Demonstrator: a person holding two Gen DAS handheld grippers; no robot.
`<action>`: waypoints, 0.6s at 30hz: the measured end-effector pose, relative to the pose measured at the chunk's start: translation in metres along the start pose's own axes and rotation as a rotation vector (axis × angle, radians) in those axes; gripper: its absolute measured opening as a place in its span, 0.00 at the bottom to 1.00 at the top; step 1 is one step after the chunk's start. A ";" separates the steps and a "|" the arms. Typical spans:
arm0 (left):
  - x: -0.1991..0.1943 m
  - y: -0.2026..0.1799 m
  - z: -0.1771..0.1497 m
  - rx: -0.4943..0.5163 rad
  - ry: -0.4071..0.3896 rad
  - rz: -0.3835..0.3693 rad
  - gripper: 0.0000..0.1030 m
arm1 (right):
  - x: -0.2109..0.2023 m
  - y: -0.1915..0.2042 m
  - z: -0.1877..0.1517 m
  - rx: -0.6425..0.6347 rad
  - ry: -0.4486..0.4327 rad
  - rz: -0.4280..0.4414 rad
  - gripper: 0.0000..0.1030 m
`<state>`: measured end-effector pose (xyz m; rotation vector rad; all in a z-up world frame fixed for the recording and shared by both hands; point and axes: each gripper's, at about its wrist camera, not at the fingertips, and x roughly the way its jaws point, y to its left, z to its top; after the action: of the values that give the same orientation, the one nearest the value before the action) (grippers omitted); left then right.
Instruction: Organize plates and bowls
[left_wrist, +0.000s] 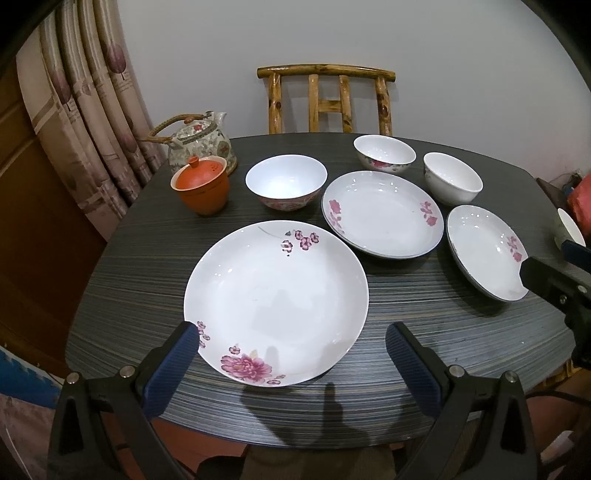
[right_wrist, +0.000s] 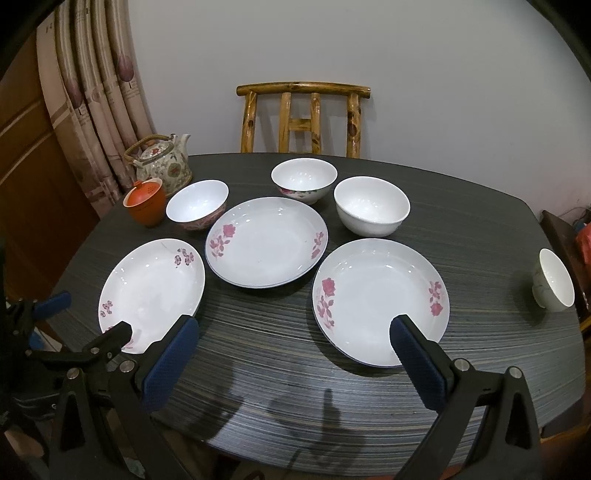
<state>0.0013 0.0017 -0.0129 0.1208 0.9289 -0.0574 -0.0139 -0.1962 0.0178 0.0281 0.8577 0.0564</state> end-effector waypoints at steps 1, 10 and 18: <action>0.000 0.000 0.000 -0.001 -0.001 0.001 1.00 | 0.001 0.000 0.001 0.000 0.000 -0.002 0.99; 0.000 0.000 0.000 0.005 0.001 0.002 1.00 | 0.001 -0.003 0.001 0.021 0.004 -0.011 0.99; 0.000 -0.001 -0.001 0.007 0.000 0.006 1.00 | 0.001 -0.003 0.001 0.018 0.008 -0.008 0.99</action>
<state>0.0003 0.0012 -0.0135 0.1296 0.9283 -0.0552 -0.0119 -0.1986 0.0176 0.0418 0.8663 0.0411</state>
